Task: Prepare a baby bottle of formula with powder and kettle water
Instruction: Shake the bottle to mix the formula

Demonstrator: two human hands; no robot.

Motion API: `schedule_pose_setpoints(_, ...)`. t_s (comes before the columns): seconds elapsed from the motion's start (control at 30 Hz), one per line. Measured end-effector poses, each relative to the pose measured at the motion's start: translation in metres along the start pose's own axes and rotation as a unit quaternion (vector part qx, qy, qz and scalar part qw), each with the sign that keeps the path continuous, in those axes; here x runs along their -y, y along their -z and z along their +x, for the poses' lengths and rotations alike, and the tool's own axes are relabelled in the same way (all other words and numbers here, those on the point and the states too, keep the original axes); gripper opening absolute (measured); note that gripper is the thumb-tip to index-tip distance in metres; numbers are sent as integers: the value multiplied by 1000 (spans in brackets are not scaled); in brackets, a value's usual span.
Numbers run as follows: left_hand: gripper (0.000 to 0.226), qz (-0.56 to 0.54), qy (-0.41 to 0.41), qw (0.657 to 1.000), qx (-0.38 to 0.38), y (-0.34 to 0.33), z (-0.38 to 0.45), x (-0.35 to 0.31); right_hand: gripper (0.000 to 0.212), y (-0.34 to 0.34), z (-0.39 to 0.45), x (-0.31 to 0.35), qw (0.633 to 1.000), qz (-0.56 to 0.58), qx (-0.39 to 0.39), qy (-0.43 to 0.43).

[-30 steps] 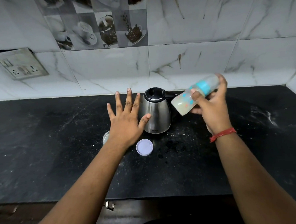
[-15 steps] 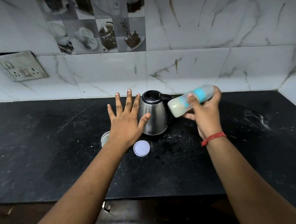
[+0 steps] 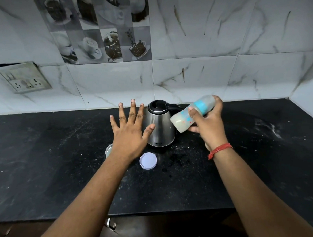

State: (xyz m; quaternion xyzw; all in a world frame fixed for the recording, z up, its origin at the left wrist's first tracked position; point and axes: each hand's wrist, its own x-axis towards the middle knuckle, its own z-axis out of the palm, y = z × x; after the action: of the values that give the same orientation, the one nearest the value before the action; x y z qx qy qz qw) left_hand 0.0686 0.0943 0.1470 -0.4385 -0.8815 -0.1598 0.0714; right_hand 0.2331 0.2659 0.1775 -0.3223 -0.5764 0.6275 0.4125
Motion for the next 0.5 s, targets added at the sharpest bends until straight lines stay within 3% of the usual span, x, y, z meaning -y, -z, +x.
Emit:
schedule_pose_setpoints(0.1, 86, 4, 2, 1000, -2, -1, -1, 1, 73, 2, 1, 1, 994, 47, -88, 35)
schedule_pose_setpoints(0.23, 85, -1, 3, 1000, 0, -1, 0, 2, 70, -1, -1, -2, 997, -54, 53, -23)
schedule_pose_setpoints(0.37, 88, -6, 6, 1000, 1, 2, 1, 1, 69, 1, 1, -3, 996, 40, -76, 21)
schedule_pose_setpoints(0.5, 88, -6, 0, 1000, 0, 4, 2, 1, 67, -3, 3, -3, 997, -48, 51, -27)
